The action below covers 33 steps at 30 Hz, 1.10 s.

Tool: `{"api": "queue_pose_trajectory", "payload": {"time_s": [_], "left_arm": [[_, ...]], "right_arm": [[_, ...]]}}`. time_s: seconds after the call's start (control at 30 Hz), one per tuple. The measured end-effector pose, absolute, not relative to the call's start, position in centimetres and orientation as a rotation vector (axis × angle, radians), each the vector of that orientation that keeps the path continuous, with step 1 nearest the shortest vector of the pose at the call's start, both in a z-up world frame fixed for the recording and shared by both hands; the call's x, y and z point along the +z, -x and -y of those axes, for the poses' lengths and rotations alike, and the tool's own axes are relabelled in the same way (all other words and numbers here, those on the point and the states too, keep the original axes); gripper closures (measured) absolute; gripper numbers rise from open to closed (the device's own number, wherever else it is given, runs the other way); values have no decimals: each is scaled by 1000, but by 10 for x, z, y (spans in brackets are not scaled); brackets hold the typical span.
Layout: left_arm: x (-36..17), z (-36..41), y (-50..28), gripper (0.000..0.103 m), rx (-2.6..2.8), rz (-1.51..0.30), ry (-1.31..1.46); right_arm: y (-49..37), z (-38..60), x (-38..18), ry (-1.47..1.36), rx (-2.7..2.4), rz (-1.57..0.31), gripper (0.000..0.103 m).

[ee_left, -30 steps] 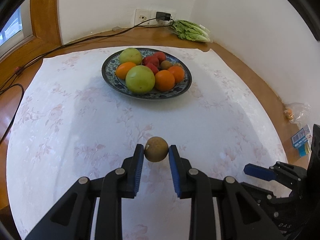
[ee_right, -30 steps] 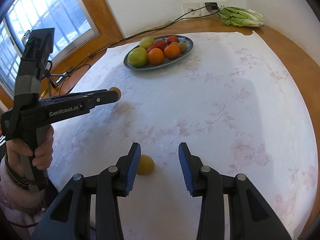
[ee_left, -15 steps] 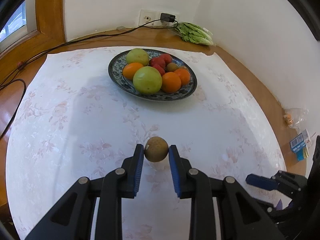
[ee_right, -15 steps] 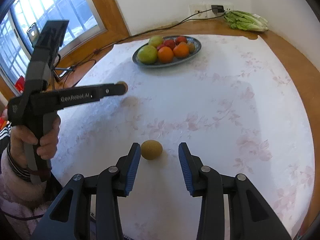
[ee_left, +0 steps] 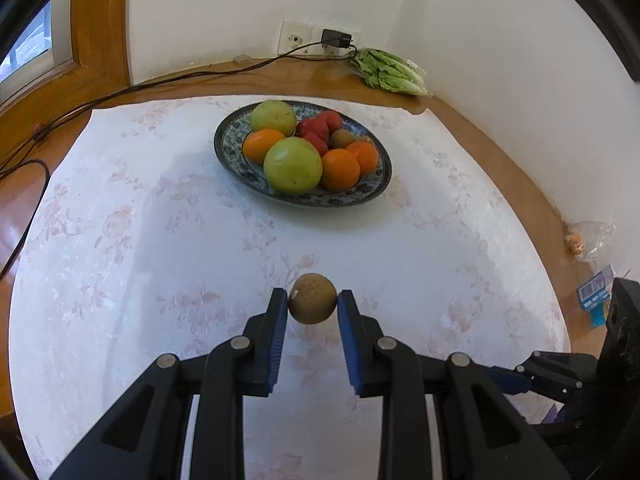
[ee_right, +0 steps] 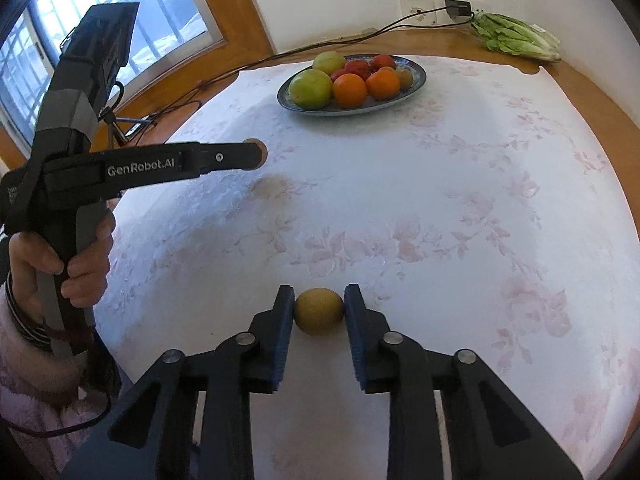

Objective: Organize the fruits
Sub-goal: 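Hold brown fruit in left tool while right tool closes on small yellow fruit, then carry brown fruit with left tool while right tool carries yellow fruit to plate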

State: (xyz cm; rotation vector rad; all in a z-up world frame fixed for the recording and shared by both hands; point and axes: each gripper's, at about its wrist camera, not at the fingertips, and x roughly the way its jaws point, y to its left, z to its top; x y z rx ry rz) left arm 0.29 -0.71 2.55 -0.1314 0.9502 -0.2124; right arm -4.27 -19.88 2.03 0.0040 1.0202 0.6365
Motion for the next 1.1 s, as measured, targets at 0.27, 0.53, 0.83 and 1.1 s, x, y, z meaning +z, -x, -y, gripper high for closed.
{"api": "queue_pose_trajectory", "payload": {"time_s": [0.27, 0.53, 0.83, 1.1], "left_arm": [[38, 5, -12, 76, -201, -931, 126], [55, -1, -25, 76, -172, -898, 94], [67, -5, -34, 76, -158, -876, 83], [80, -3, -47, 76, -149, -852, 60]], "right_arm": [[30, 199, 28, -8, 677, -1023, 76], [9, 206, 52, -24, 650, -969, 76], [-15, 206, 75, -28, 628, -927, 76], [-39, 206, 91, -68, 621, -905, 76]]}}
